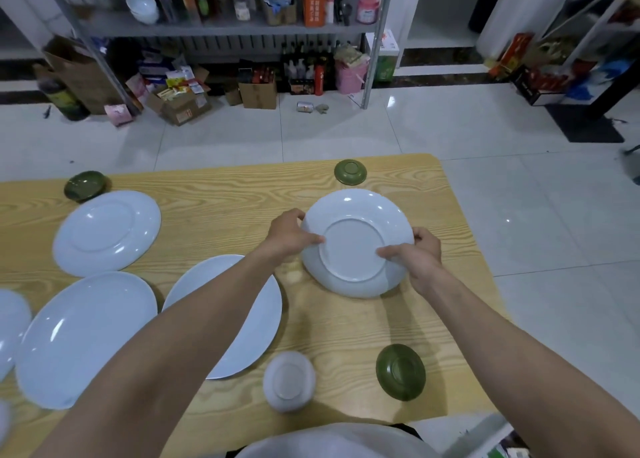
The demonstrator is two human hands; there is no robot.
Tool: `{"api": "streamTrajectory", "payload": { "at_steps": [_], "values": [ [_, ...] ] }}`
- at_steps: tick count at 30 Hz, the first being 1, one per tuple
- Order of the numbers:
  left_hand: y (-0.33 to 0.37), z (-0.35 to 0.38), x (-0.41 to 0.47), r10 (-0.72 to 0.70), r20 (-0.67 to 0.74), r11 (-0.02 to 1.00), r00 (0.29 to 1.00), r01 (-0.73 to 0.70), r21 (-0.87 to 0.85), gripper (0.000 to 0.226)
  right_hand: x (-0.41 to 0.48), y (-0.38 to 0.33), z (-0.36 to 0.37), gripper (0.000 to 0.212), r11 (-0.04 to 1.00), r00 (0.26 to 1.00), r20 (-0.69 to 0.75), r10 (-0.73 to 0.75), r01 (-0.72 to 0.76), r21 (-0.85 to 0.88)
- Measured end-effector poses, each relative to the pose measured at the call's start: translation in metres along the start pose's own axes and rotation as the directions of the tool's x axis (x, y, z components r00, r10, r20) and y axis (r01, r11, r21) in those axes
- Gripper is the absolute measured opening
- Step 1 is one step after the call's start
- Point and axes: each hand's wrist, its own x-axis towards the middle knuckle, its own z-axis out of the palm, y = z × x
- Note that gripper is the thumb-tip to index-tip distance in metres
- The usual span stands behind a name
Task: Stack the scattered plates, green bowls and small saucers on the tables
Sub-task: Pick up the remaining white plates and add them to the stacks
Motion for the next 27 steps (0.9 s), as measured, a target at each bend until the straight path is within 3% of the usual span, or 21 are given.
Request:
{"api": "streamTrajectory", "payload": {
  "at_steps": [4,6,10,14,18,20,22,24,26,27],
  "values": [
    [0.013,-0.003,-0.009,-0.051,-0.032,0.96,0.998,0.04,-0.279,0.026,-0.008,-0.004,-0.013,0.05,0.994,0.994,0.033,-0.105,0.105,-0.029],
    [0.018,-0.004,-0.017,-0.121,-0.022,0.899,0.992,0.1,-0.426,0.031,-0.012,-0.002,-0.018,0.049,0.983,0.983,0.055,-0.176,0.178,-0.047],
    [0.015,0.001,-0.028,-0.193,0.089,0.84,0.977,0.212,-0.5,0.037,-0.018,0.016,-0.023,0.063,0.939,0.954,0.108,-0.279,0.294,-0.175],
    [0.003,0.015,-0.039,-0.238,0.098,0.784,0.966,0.251,-0.568,0.012,-0.022,0.044,-0.024,0.058,0.849,0.893,0.124,-0.433,0.45,-0.276],
    [-0.013,0.028,-0.049,-0.199,0.052,0.762,0.979,0.188,-0.619,0.032,-0.025,0.063,-0.034,0.053,0.731,0.795,0.159,-0.586,0.603,-0.321],
    [-0.02,0.032,-0.053,-0.149,0.028,0.76,0.988,0.133,-0.636,0.033,-0.03,0.062,-0.039,0.045,0.773,0.827,0.133,-0.546,0.559,-0.299],
    [-0.024,0.032,-0.057,-0.116,-0.008,0.741,0.993,0.081,-0.666,0.04,-0.039,0.057,-0.042,0.054,0.865,0.885,0.084,-0.458,0.465,-0.19],
    [-0.024,0.031,-0.063,-0.089,-0.055,0.714,0.995,0.026,-0.7,0.044,-0.049,0.045,-0.043,0.066,0.947,0.951,0.018,-0.309,0.306,0.102],
    [-0.023,0.03,-0.068,-0.066,-0.092,0.697,0.994,-0.02,-0.717,0.048,-0.053,0.036,-0.042,0.064,0.92,0.991,0.048,-0.126,0.098,0.38],
    [-0.023,0.03,-0.07,-0.058,-0.104,0.691,0.993,-0.036,-0.722,0.049,-0.054,0.032,-0.042,0.057,0.905,0.993,0.093,-0.074,0.028,0.425]
  ]
}}
